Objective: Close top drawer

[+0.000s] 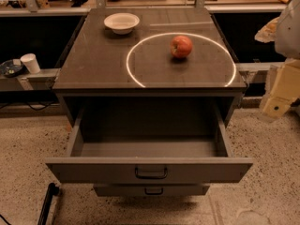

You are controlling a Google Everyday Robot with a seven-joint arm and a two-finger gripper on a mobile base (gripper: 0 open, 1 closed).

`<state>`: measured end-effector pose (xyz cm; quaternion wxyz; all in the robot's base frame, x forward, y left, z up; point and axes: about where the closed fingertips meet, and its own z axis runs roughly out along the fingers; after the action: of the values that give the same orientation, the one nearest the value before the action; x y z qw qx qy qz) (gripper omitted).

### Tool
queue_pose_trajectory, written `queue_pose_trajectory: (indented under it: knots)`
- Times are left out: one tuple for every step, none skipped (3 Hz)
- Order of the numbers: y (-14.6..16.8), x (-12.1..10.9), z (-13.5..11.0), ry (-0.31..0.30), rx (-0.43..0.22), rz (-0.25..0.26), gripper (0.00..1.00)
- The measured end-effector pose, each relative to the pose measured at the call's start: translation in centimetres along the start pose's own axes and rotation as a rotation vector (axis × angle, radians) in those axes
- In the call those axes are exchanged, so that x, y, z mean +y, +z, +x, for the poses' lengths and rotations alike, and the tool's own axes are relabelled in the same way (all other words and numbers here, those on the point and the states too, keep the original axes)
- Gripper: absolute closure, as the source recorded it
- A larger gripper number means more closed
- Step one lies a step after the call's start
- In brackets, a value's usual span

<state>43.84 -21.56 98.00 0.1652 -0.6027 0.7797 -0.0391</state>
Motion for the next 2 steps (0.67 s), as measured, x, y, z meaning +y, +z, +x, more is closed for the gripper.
queue_pose_trajectory:
  knots:
    - [0.0, 0.0, 0.0, 0.000, 0.000, -0.001, 0.00]
    - [2.3, 0.3, -0.2, -0.021, 0.010, -0.045, 0.00]
